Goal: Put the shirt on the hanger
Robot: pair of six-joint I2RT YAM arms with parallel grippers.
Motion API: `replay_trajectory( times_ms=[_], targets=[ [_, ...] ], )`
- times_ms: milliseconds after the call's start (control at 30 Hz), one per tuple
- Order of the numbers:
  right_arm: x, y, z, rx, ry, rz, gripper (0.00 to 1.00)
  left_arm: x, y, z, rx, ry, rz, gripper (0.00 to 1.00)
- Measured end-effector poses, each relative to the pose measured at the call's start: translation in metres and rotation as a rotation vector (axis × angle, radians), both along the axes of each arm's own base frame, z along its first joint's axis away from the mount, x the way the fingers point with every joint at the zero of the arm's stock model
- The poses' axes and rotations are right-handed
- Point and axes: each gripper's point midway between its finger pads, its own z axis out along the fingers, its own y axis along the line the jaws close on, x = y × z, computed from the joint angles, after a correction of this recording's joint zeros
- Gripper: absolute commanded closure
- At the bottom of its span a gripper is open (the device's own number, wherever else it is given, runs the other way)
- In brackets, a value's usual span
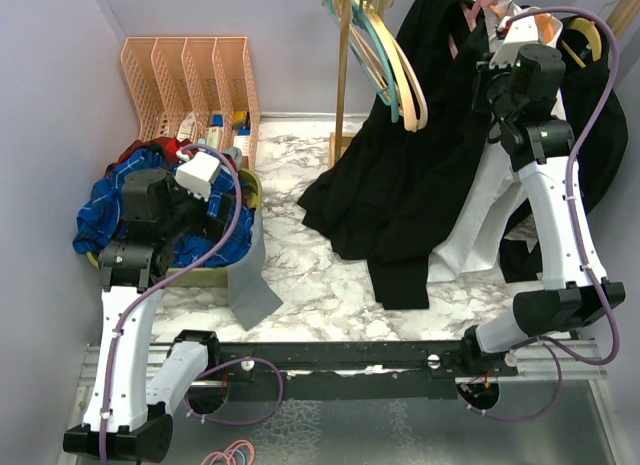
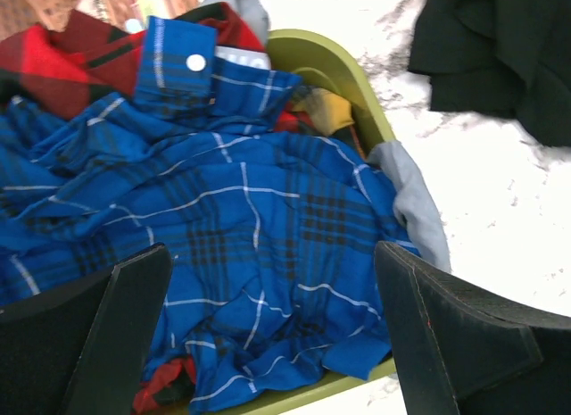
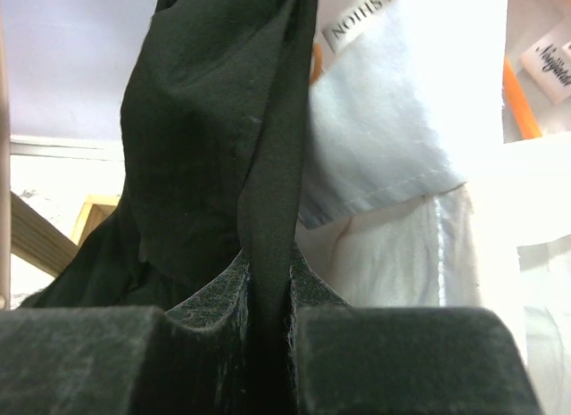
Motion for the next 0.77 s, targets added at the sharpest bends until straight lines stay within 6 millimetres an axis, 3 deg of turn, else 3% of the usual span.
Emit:
replay_trajectory(
  times_ms=[200, 467, 500, 533, 600, 633, 667, 767],
  targets=[
    [0.003, -0.01, -0.009, 0.059, 0.019, -0.008, 0.99, 0.007, 0.016, 0.008, 0.025, -0.034, 0.098, 0.01],
    [0.001, 0.003, -0.018, 0.114, 0.04, 0.052, 0.97, 0.01, 0.021, 0.01, 0.026, -0.039, 0.127, 0.01],
    [0.0, 0.003, -0.018, 0.117, 0.036, 0.055, 0.91, 0.01, 0.021, 0.01, 0.025, -0.039, 0.129, 0.01],
    [0.0, 0.004, -0.018, 0.119, 0.032, 0.059, 0.75, 0.01, 0.022, 0.01, 0.024, -0.038, 0.132, 0.01],
    [-0.003, 0.005, -0.018, 0.129, 0.021, 0.063, 0.27, 0.011, 0.023, 0.01, 0.023, -0.035, 0.137, 0.01],
    [-0.005, 0.005, -0.017, 0.136, 0.014, 0.062, 0.11, 0.011, 0.024, 0.01, 0.021, -0.034, 0.141, 0.01],
    [-0.011, 0.005, -0.015, 0.155, 0.005, 0.058, 0.01, 0.012, 0.025, 0.01, 0.021, -0.034, 0.146, 0.01],
    [-0.029, 0.003, -0.01, 0.175, -0.019, 0.048, 0.01, 0.014, 0.029, 0.017, 0.013, -0.039, 0.167, 0.01]
  ],
)
